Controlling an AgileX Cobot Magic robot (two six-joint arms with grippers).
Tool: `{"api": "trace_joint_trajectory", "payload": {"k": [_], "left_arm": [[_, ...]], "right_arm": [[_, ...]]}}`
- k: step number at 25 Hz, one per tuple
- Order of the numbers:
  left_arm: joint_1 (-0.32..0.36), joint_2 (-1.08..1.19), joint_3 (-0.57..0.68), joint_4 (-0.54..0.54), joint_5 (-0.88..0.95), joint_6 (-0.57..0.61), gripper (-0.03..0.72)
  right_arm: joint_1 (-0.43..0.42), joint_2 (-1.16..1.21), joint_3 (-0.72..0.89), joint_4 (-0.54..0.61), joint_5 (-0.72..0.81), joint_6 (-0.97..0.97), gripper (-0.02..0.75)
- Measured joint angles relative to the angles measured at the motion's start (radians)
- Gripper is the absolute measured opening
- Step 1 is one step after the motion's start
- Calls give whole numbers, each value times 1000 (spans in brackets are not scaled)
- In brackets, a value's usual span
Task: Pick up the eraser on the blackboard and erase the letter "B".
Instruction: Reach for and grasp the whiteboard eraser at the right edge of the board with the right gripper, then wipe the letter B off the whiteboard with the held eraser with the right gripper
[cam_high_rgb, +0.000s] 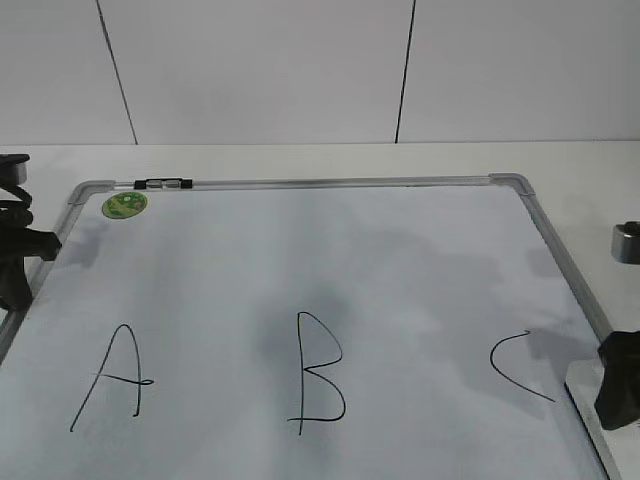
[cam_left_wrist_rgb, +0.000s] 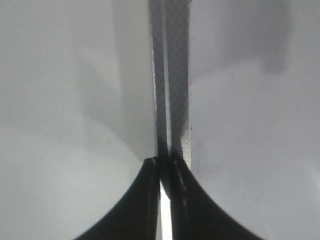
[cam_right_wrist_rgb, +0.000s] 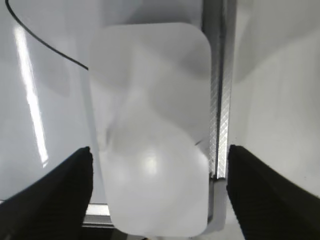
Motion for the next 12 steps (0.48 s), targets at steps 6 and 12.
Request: {"api": "trace_joint_trajectory", "payload": {"k": [6,12], "left_arm": [[0,0,0,0,0,0,17],[0,0,0,0,0,0,17]], "right_arm": [[0,38,-1,6,-24,0,643],[0,81,-2,18,-30,-1,643]]}}
